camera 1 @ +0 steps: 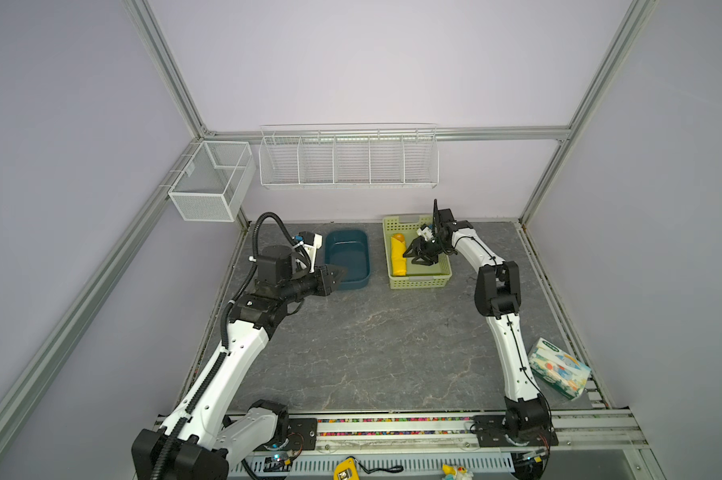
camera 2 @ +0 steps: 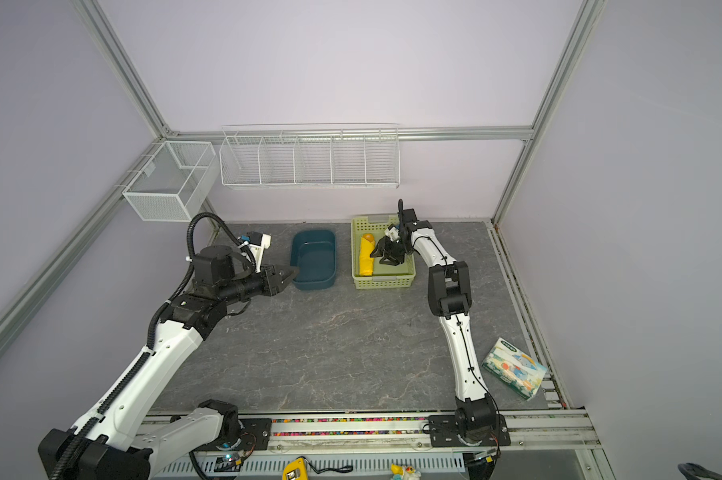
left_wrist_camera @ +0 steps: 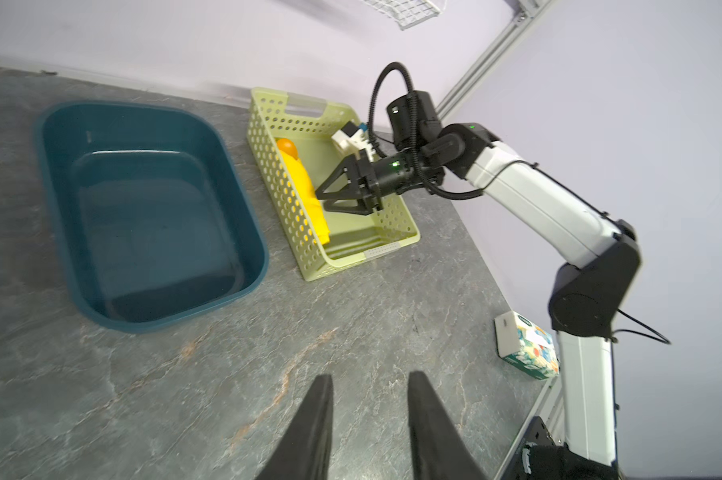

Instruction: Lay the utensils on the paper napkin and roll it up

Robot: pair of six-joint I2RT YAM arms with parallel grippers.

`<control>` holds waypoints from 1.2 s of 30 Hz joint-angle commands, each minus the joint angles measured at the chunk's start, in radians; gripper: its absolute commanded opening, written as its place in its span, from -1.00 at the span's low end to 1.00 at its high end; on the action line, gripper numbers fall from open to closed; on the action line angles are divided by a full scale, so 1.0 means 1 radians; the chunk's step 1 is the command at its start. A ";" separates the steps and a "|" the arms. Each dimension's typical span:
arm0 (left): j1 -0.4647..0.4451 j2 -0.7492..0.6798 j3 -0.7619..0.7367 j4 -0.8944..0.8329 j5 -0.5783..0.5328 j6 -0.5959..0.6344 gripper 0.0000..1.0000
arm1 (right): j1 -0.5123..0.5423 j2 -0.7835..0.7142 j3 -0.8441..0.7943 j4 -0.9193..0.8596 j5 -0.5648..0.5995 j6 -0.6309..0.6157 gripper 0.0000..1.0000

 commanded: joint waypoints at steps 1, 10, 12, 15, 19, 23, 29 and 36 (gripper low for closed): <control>0.007 0.021 -0.021 -0.041 -0.098 0.023 -0.17 | 0.001 -0.100 -0.023 -0.102 0.067 -0.058 0.24; 0.006 0.052 -0.046 -0.002 -0.248 0.002 0.70 | 0.001 -0.306 -0.145 -0.147 0.149 -0.117 0.76; 0.007 0.060 -0.049 0.009 -0.271 0.000 0.80 | 0.000 -0.365 -0.201 -0.134 0.173 -0.127 0.76; 0.006 0.079 -0.052 0.026 -0.314 0.003 0.90 | -0.004 -0.458 -0.291 -0.108 0.211 -0.139 0.76; 0.005 0.110 -0.058 0.049 -0.396 0.005 0.92 | -0.011 -0.589 -0.424 -0.046 0.281 -0.161 0.76; 0.005 0.148 -0.046 0.067 -0.517 0.030 0.91 | -0.019 -0.721 -0.582 0.024 0.353 -0.175 0.76; 0.005 0.185 -0.087 0.142 -0.768 0.050 0.90 | -0.105 -0.937 -0.878 0.223 0.486 -0.181 0.76; 0.016 0.225 -0.180 0.277 -1.018 0.145 0.92 | -0.171 -1.073 -1.187 0.456 0.745 -0.205 0.76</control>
